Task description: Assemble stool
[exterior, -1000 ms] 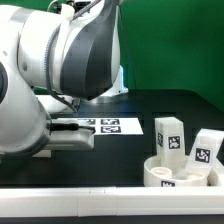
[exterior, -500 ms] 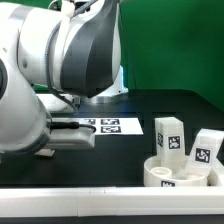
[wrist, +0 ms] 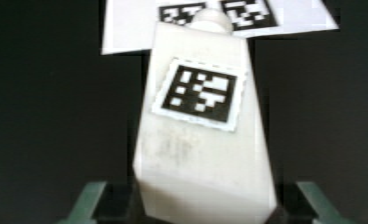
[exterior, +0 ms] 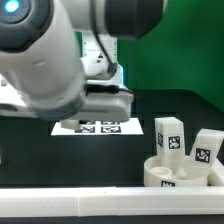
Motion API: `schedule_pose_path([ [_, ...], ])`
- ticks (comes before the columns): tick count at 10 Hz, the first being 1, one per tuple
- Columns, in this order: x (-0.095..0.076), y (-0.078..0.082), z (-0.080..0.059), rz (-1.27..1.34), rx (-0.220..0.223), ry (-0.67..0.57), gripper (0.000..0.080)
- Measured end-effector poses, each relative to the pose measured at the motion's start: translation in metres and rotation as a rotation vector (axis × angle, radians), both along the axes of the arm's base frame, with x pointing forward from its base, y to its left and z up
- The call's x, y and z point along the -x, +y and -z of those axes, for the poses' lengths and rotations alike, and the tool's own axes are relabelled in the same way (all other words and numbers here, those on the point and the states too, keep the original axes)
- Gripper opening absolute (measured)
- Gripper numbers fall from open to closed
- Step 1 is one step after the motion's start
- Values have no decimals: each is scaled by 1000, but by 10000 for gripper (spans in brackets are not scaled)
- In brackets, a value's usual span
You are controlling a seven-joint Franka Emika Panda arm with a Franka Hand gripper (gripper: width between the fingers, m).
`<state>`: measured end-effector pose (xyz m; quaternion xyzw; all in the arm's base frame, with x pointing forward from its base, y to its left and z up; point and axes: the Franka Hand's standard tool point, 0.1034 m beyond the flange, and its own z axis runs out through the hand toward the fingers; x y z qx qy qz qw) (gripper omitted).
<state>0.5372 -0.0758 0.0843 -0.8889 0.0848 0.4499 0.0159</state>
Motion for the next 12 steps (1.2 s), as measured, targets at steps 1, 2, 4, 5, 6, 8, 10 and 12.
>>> schedule_pose_path([
  [1, -6, 12, -9, -6, 9, 5, 319],
  [2, -12, 11, -4, -20, 1, -28, 319],
  [4, -16, 10, -3, -20, 6, -65, 299],
  [5, -22, 9, -1, -23, 12, -100, 289],
  [6, -37, 9, 1, -30, 28, -224, 289],
  [8, -36, 14, -3, -34, 36, -323, 273],
  [10, -36, 13, -1, -33, 37, -327, 343],
  [12, -35, 12, 0, -19, 45, -322, 550],
])
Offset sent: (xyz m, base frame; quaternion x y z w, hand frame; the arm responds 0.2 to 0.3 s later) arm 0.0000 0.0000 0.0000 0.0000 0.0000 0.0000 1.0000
